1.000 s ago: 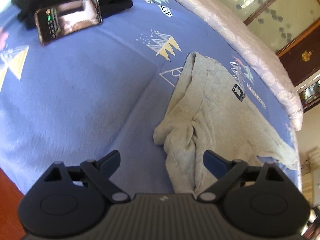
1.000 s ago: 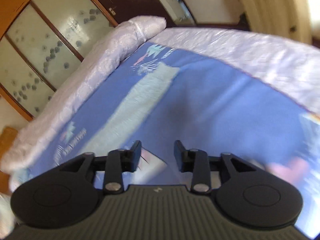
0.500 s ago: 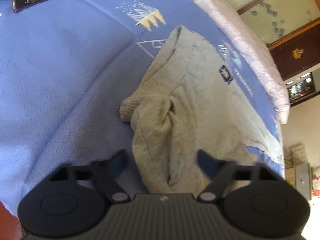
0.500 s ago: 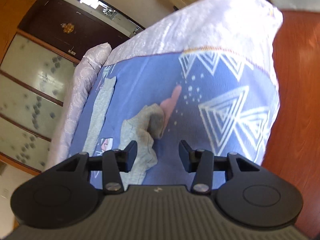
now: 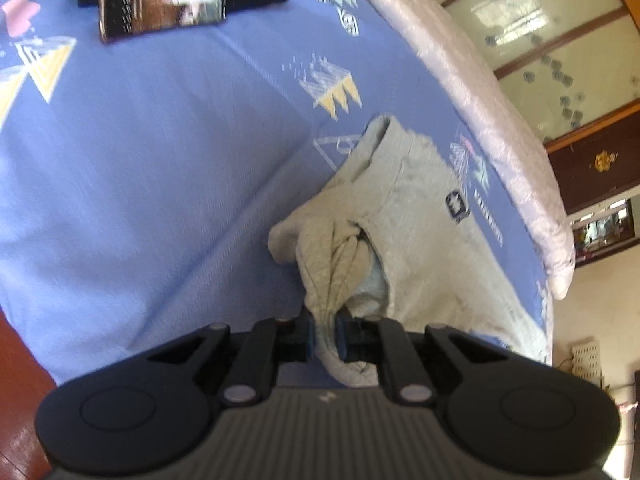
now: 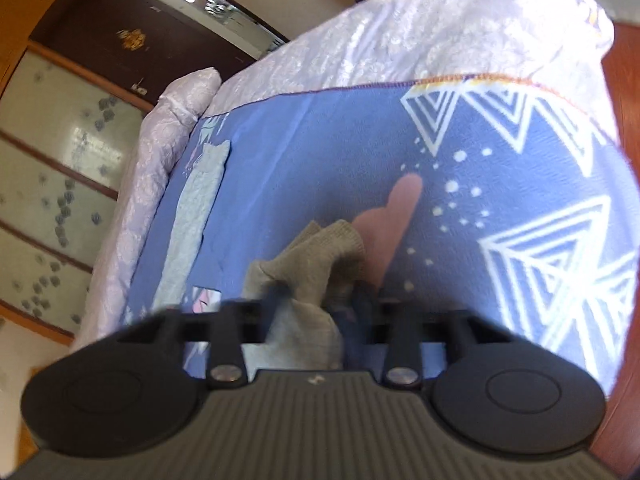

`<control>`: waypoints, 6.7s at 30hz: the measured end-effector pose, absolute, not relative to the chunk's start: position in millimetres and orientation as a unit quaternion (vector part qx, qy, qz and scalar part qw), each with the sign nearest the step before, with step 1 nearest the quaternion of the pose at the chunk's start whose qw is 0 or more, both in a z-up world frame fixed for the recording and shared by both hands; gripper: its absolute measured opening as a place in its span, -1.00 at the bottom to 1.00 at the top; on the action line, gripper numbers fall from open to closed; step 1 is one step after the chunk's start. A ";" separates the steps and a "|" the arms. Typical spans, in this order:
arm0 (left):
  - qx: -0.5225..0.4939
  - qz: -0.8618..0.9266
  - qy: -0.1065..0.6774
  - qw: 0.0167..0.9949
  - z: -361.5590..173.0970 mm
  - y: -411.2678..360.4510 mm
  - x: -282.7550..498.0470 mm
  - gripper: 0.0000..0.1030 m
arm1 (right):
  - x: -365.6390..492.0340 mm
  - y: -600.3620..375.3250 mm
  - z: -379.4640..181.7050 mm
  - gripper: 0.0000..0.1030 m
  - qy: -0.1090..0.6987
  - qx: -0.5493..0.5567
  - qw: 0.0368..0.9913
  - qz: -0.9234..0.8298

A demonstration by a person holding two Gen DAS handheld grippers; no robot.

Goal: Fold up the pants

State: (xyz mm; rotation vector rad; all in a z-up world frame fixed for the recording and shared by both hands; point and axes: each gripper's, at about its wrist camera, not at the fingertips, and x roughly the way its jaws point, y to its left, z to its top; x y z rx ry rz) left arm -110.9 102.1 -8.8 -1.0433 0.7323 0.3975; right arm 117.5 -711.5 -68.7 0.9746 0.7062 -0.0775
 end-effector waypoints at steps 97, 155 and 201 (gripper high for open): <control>-0.539 0.121 0.342 0.760 -36.9 110.0 102.1 -0.88 | 431.0 -618.8 -29.7 -0.86 0.298 0.396 0.867 -0.045; -0.152 0.279 0.374 0.872 -17.8 95.8 24.8 0.65 | 95.0 -623.5 -43.2 -0.32 0.360 0.306 0.878 -0.072; -0.297 0.043 0.434 0.850 -15.3 -15.6 12.2 0.61 | 109.3 -475.2 22.0 -0.78 0.245 0.120 0.947 0.167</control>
